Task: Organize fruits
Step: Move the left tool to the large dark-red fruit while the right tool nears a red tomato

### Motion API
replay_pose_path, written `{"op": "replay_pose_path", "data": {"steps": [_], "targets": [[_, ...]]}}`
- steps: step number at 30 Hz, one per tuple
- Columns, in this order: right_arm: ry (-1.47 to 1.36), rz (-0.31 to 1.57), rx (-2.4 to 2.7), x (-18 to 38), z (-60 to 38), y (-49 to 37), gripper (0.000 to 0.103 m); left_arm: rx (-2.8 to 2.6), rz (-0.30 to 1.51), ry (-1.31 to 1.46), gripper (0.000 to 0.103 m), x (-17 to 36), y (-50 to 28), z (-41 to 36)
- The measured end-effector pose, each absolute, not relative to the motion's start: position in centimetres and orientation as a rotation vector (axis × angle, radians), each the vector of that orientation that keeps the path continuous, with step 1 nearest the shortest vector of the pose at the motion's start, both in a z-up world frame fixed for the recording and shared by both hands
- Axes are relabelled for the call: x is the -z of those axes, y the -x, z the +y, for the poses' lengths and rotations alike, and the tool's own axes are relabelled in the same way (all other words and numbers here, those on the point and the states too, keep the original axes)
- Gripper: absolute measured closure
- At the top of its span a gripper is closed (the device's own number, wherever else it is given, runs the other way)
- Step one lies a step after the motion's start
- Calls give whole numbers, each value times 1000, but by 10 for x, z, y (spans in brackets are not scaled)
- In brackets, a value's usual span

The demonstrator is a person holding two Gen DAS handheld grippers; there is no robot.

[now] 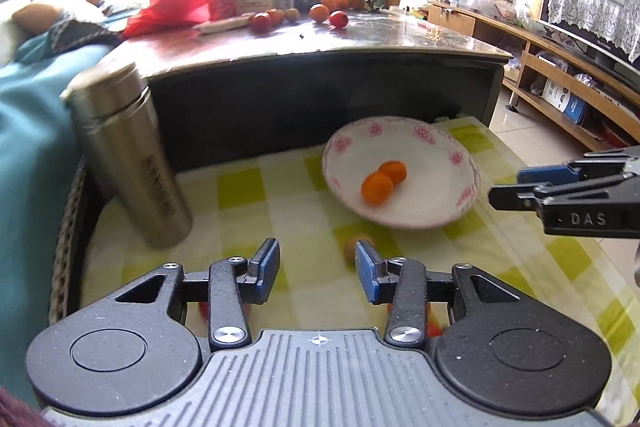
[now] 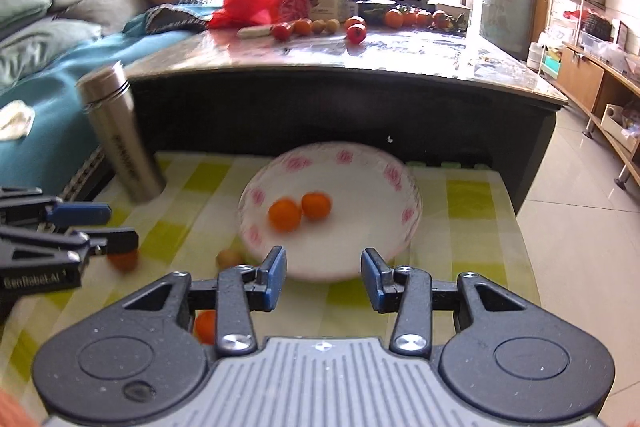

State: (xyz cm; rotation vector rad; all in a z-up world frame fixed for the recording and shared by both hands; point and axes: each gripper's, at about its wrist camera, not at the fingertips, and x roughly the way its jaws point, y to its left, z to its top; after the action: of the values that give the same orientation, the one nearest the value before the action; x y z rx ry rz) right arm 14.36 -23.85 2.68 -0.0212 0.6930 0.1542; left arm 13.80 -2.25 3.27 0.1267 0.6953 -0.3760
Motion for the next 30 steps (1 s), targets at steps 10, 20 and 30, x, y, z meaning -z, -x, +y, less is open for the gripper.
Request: {"op": "replay_pose_path", "data": {"steps": [10, 20, 30], "targets": [[25, 764, -144, -12, -232, -90, 57, 350, 709, -133, 47, -11, -121, 4], [-12, 814, -138, 12, -234, -110, 57, 246, 723, -109, 45, 10, -152, 24], [7, 823, -140, 26, -232, -126, 56, 223, 770, -118, 39, 34, -177, 25]]}}
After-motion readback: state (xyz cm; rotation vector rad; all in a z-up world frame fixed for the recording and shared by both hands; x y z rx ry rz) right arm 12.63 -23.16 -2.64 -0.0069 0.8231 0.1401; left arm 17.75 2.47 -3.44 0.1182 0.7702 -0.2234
